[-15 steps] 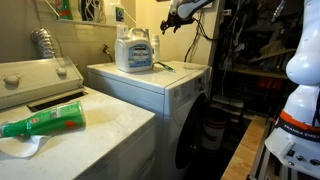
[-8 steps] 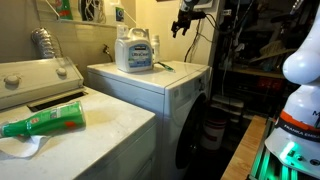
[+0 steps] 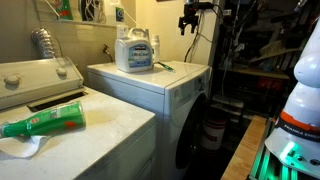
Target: Move the white detergent bottle forward
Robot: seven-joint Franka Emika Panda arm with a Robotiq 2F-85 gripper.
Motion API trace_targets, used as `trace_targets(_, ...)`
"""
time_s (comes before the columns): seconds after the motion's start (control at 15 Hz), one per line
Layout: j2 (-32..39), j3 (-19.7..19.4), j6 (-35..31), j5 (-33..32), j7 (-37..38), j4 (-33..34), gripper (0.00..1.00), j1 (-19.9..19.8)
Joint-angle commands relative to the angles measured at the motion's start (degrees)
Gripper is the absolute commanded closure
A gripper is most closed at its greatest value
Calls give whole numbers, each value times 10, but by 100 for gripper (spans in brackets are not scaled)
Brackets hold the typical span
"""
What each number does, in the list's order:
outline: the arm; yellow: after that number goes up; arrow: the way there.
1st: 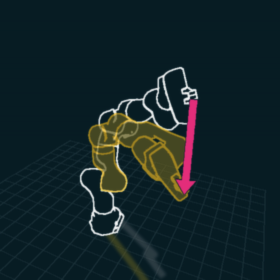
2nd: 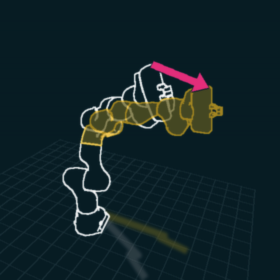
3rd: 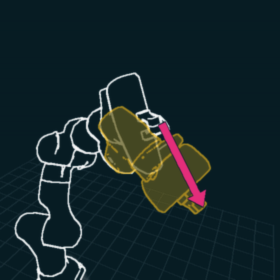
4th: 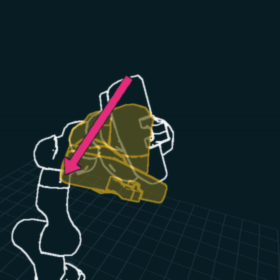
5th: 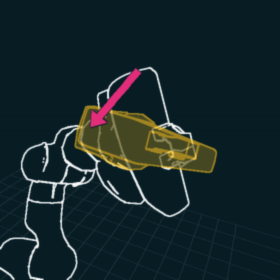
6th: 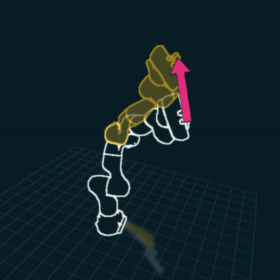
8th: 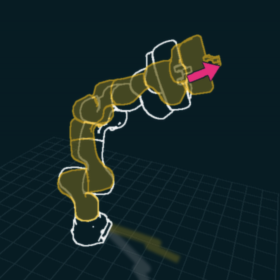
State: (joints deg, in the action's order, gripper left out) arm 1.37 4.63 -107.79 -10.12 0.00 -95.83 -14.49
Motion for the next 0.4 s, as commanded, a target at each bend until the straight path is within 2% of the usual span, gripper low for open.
trace_targets(0.0,2,-40,8,1,2,7,0,44)
trace_targets(0.33,2,-51,7,1,2,8,0,53)
